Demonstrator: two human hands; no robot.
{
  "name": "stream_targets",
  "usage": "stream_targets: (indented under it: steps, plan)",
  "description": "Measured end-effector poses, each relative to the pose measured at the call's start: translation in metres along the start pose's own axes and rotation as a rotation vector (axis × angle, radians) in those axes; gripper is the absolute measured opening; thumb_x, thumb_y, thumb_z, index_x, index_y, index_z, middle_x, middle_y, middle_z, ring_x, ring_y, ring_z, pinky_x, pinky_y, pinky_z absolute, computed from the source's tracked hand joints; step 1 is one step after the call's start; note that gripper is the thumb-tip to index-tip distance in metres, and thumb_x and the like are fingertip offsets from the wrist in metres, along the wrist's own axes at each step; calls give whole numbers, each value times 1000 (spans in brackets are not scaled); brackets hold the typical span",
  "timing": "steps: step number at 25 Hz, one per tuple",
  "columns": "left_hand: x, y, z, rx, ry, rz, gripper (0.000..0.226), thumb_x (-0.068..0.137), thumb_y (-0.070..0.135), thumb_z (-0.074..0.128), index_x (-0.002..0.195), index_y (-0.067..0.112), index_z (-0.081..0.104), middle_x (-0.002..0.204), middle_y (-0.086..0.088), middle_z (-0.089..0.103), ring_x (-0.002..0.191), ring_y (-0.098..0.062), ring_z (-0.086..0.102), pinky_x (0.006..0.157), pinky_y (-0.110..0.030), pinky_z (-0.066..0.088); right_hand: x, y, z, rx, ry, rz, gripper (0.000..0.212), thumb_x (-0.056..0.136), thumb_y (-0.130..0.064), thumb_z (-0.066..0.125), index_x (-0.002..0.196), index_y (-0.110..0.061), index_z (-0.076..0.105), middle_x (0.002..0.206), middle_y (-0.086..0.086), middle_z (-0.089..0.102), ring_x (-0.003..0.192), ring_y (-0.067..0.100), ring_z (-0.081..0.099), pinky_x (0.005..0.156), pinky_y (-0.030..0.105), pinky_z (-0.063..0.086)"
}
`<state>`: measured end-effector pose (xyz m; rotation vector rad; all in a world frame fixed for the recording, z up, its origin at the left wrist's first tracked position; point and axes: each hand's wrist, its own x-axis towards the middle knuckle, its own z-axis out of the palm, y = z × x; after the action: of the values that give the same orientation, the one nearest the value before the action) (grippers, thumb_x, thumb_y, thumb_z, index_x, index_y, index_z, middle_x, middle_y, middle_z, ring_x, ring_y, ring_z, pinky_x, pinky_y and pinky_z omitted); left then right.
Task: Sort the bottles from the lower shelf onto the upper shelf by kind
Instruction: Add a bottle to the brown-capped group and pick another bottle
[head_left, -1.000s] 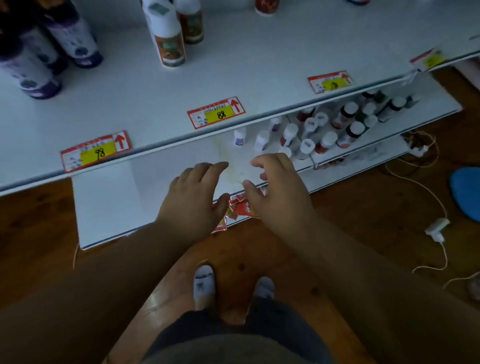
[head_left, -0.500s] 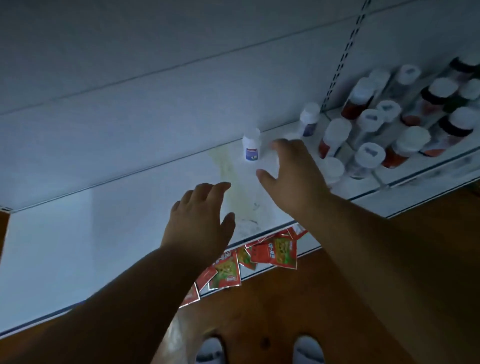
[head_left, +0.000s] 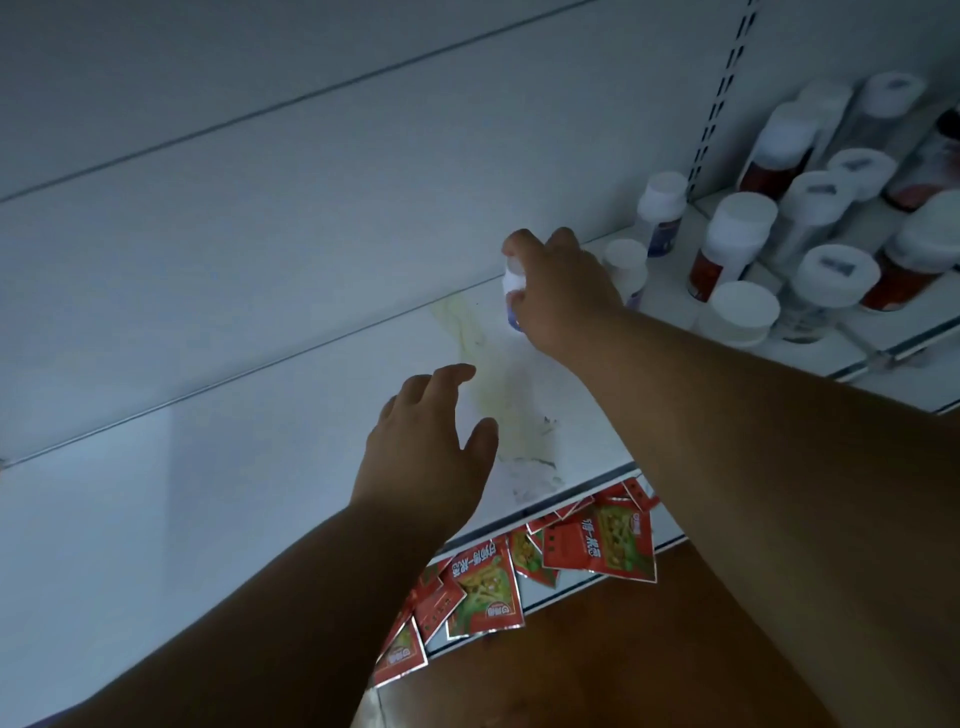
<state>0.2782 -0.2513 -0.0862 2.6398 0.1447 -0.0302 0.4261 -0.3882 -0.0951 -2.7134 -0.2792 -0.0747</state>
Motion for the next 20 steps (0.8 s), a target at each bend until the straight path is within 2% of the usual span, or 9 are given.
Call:
stream_targets:
  steps: [3,5,7,8,10,13,16,18,20]
  plan:
    - [-5,1,-8,-71,12,-27,49,94,49,49,140,34,41,142,6,48,126,-16,50,102,-41,47,-18,-2,-6,99,16,23,32,96,-23,58,127,-22,49,117,11,48,100,29,55,76,32,39]
    - [-14,9,-25,-170,28,-54,49,95,53,40,139,34,42,142,6,47,121,-10,49,94,-28,47,-44,-7,-18,433,-52,130,27,98,-25,56,124,-27,52,116,6,50,97,24,58,74,30,44]
    - [-31,32,-50,-285,4,-124,49,96,54,31,139,33,42,141,9,46,111,-2,44,77,-6,37,-85,-20,-50,890,-119,311,21,98,-27,54,117,-36,57,114,1,60,95,19,65,80,38,58]
    - [-43,49,-66,-335,-23,-155,51,95,55,27,138,33,42,138,11,47,108,0,43,71,-2,32,-108,-27,-73,1054,-118,399,20,99,-26,53,113,-37,61,111,-2,65,94,17,68,85,42,59]
    - [-77,95,-105,-420,-110,-146,58,89,61,20,133,35,46,131,10,52,105,0,48,73,-3,31,-151,-42,-136,1250,-73,565,21,99,-25,51,110,-34,66,104,-4,69,92,14,70,88,43,58]
    - [-131,170,-169,-565,-276,-24,56,95,65,16,116,35,57,114,13,62,103,1,56,82,-12,40,-207,-66,-248,1515,44,717,14,97,-23,55,104,-23,67,99,5,71,86,19,70,79,46,59]
    - [-170,244,-225,-622,-362,147,52,97,58,22,114,31,63,106,11,67,104,-4,60,89,-25,46,-246,-75,-360,1671,114,701,12,99,-21,56,107,-15,62,102,17,69,85,26,68,69,42,58]
    - [-183,294,-250,-643,-376,226,52,97,57,23,114,30,64,107,9,67,105,-5,60,92,-30,47,-263,-71,-431,1722,161,632,15,95,-21,59,108,-13,58,95,14,69,80,24,69,63,39,59]
    - [-190,344,-266,-628,-369,291,52,97,57,22,112,31,63,106,10,66,103,-2,59,92,-26,45,-279,-58,-490,1696,249,540,29,84,-27,65,106,-12,55,88,10,66,70,19,66,59,37,57]
